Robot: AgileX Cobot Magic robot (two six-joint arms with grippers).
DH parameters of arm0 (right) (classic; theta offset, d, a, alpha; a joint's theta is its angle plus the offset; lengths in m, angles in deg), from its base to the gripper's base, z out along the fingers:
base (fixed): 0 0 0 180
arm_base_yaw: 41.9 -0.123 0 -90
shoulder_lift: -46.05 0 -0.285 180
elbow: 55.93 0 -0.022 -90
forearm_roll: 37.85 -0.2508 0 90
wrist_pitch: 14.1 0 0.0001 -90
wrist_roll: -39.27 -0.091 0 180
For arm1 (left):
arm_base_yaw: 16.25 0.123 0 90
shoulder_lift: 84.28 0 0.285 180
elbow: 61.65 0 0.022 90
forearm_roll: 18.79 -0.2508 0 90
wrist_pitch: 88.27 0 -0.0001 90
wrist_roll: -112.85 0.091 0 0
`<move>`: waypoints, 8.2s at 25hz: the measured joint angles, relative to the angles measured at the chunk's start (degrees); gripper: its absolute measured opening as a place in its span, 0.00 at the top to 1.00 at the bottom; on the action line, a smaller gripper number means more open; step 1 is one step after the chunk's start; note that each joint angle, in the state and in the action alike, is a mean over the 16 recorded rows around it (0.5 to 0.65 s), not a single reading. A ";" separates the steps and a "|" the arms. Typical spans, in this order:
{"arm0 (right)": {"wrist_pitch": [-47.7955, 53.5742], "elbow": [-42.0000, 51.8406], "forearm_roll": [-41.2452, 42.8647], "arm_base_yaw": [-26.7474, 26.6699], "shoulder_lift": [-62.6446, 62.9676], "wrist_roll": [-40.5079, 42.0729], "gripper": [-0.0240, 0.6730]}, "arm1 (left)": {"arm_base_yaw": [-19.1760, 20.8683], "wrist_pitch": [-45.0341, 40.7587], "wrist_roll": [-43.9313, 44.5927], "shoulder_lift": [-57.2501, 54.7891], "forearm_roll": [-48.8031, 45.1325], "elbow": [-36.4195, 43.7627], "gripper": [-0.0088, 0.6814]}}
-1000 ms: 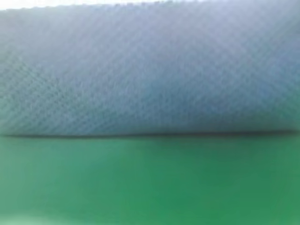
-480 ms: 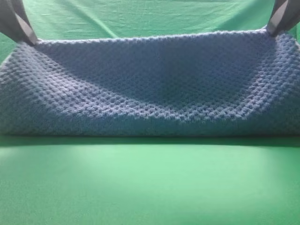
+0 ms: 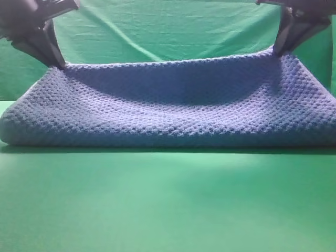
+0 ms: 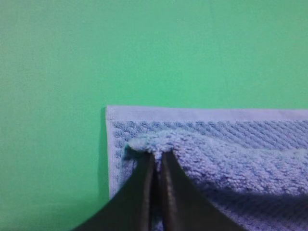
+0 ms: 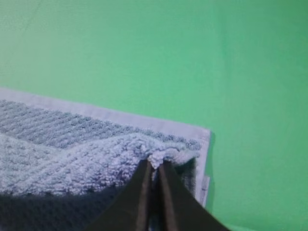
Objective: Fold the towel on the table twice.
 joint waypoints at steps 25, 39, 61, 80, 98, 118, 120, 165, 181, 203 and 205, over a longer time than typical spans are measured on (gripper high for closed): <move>2.07 -2.53 0.00 0.00 3.55 2.01 0.32 | 0.00 -5.65 0.03 1.60 -2.16 -1.64 0.42; 22.68 -2.61 -0.25 0.00 26.91 -0.32 0.94 | 0.00 -23.27 -1.10 26.45 -8.10 -1.64 0.98; 30.20 13.24 -0.82 0.00 64.53 -0.27 0.97 | 0.00 -30.13 -5.22 73.39 -16.25 15.11 0.99; 25.01 29.92 -3.48 0.00 89.39 3.60 0.97 | 0.00 -29.51 -17.90 100.30 -26.90 33.34 0.99; 14.75 43.31 -2.70 0.00 95.81 3.87 0.97 | 0.00 -14.04 -18.61 100.68 -28.70 51.19 0.99; 10.33 50.21 -0.62 0.00 95.81 3.99 0.97 | 0.00 -12.72 -18.61 100.68 -26.07 55.65 0.99; 10.34 50.90 -0.62 0.00 95.81 3.99 0.97 | 0.00 -12.70 -18.61 100.68 -26.01 56.27 0.99; 8.33 61.02 -0.84 1.22 95.81 3.99 0.97 | 0.00 -6.68 -27.78 100.57 -29.61 63.50 0.99; 8.33 61.02 -0.84 12.96 95.81 3.99 0.97 | 3.91 -6.68 -28.13 100.57 -29.35 63.50 0.99; 8.33 61.02 -0.84 14.72 95.81 3.99 0.97 | 5.55 -6.68 -28.26 100.57 -29.35 63.50 0.99; 8.33 61.02 -0.84 14.72 95.81 3.99 0.97 | 5.55 -6.68 -28.26 100.57 -29.35 63.50 0.99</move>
